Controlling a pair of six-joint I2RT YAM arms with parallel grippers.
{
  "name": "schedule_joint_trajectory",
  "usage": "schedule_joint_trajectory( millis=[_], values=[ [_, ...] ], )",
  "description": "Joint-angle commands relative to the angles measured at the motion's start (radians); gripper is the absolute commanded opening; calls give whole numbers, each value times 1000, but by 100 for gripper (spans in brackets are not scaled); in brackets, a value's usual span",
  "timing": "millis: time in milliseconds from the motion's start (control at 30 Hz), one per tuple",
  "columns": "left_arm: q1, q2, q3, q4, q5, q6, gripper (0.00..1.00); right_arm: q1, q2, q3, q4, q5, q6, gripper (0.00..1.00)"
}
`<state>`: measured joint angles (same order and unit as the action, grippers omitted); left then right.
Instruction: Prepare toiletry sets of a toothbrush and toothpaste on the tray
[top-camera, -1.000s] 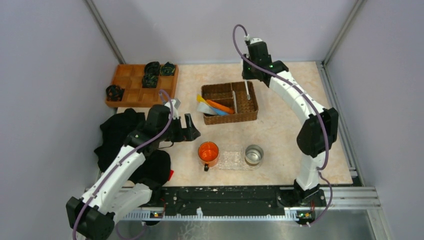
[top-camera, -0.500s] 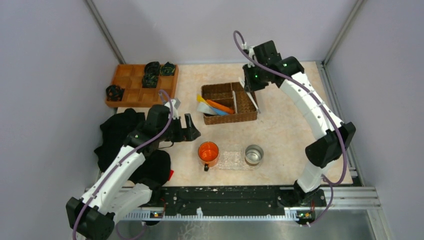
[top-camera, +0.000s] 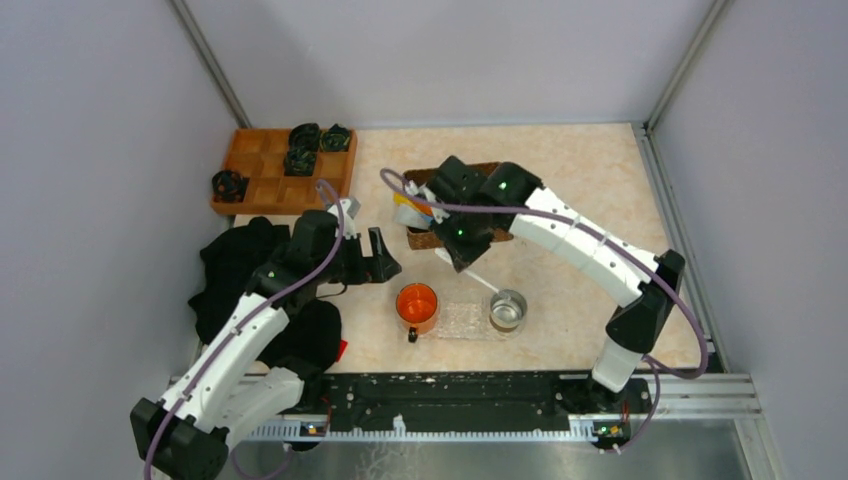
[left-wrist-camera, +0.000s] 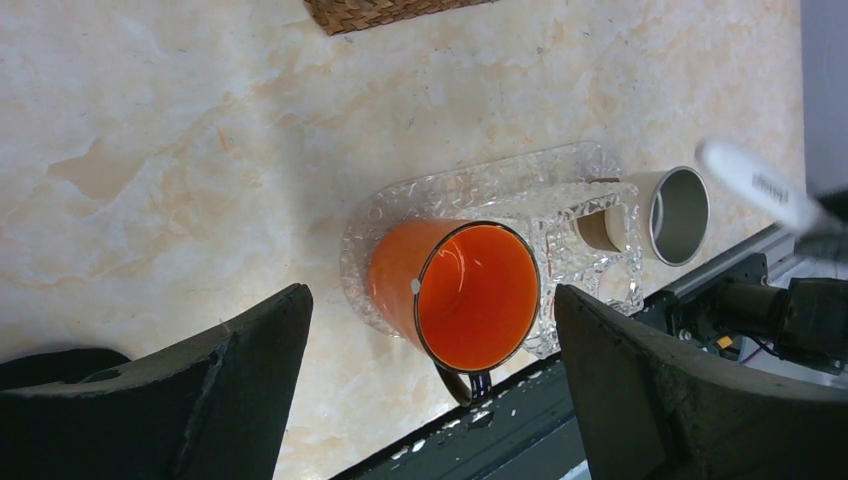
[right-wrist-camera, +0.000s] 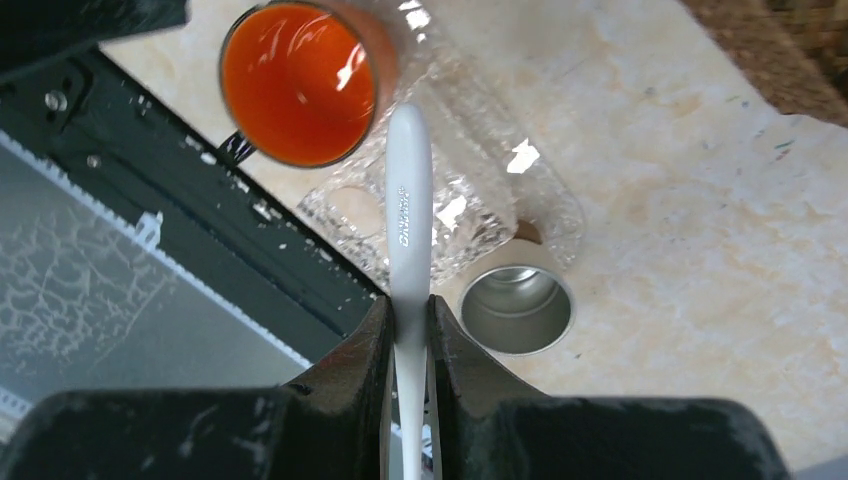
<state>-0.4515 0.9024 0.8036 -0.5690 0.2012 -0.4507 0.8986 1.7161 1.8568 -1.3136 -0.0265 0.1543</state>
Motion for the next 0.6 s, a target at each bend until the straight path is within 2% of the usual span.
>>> schedule_joint_trajectory(
  millis=[0, 133, 267, 500, 567],
  values=[
    [6, -38, 22, -49, -119, -26, 98, 126, -24, 21, -88, 22, 51, 0],
    [8, -42, 56, -171, -370, -146, 99, 205, 28, 51, -128, 46, 73, 0],
    [9, -68, 70, -314, -542, -329, 99, 245, 83, 88, -152, 48, 85, 0],
    [9, -316, 30, -526, -718, -684, 96, 260, 160, 106, -141, 42, 94, 0],
    [8, -416, 24, -534, -748, -699, 95, 259, 182, 110, -126, 34, 93, 0]
  ],
)
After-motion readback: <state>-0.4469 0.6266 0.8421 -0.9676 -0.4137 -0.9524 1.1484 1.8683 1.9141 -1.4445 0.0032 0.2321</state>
